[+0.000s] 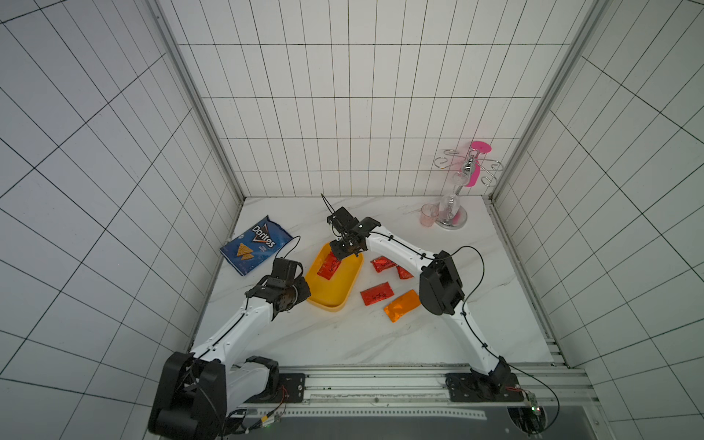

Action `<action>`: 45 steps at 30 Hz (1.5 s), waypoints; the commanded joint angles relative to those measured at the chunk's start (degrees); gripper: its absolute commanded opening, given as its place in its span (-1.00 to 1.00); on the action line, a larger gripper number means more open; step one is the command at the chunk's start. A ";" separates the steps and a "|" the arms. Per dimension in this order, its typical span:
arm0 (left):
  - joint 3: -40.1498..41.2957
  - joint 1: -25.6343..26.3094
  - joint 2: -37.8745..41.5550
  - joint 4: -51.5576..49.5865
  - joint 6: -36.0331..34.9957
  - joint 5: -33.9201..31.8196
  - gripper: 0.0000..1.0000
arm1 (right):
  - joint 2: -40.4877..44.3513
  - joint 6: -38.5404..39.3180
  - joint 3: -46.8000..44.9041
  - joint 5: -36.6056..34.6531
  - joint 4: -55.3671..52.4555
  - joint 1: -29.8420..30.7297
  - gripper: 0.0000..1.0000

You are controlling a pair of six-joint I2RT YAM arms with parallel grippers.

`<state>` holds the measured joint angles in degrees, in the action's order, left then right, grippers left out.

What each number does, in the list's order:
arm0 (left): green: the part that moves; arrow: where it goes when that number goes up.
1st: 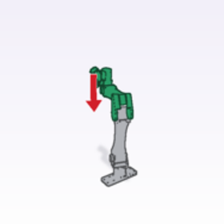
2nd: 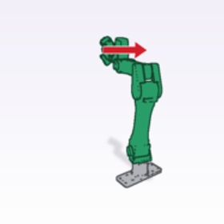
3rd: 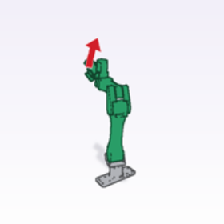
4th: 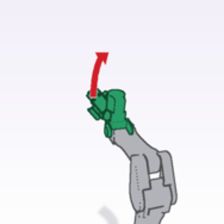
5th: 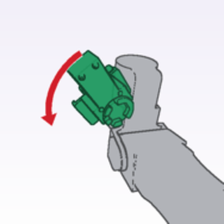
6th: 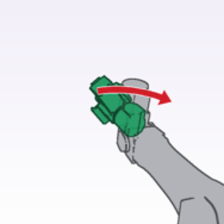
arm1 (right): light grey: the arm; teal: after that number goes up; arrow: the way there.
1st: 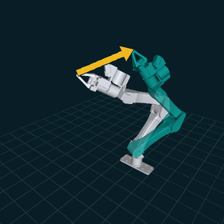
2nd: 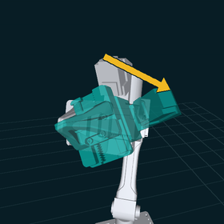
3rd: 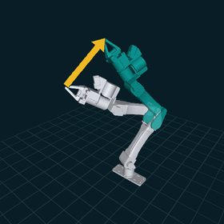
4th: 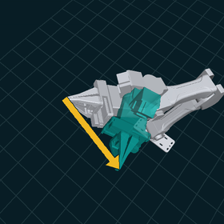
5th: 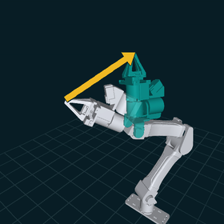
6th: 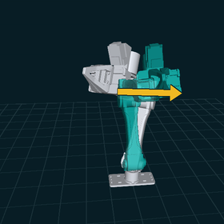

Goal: Take the tea bags out of the storage box
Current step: Pick up the tea bag from the storage box.

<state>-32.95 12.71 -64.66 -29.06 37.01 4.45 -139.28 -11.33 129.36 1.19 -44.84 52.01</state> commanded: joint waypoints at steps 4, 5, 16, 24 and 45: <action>0.25 0.21 0.62 1.99 -0.71 0.04 -1.00 | -3.39 0.48 4.77 2.40 -1.06 -1.29 -0.14; 0.30 0.22 0.63 1.99 -0.71 0.03 -1.00 | -3.61 0.24 4.76 3.12 -0.92 -1.28 -0.14; 0.27 0.21 0.54 1.99 -0.72 0.03 -1.00 | -6.77 -0.62 5.10 6.10 -0.33 -1.24 -0.24; 0.18 0.22 0.45 1.99 -0.69 0.06 -1.00 | -8.28 -0.71 5.82 7.55 -0.28 -1.36 -0.50; 0.26 0.21 0.64 1.99 -0.63 -0.14 -1.00 | 0.35 0.16 0.45 8.04 -0.01 -1.12 -1.00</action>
<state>-32.86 12.71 -64.66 -28.91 37.04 4.43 -144.77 -12.03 131.94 8.78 -44.40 50.96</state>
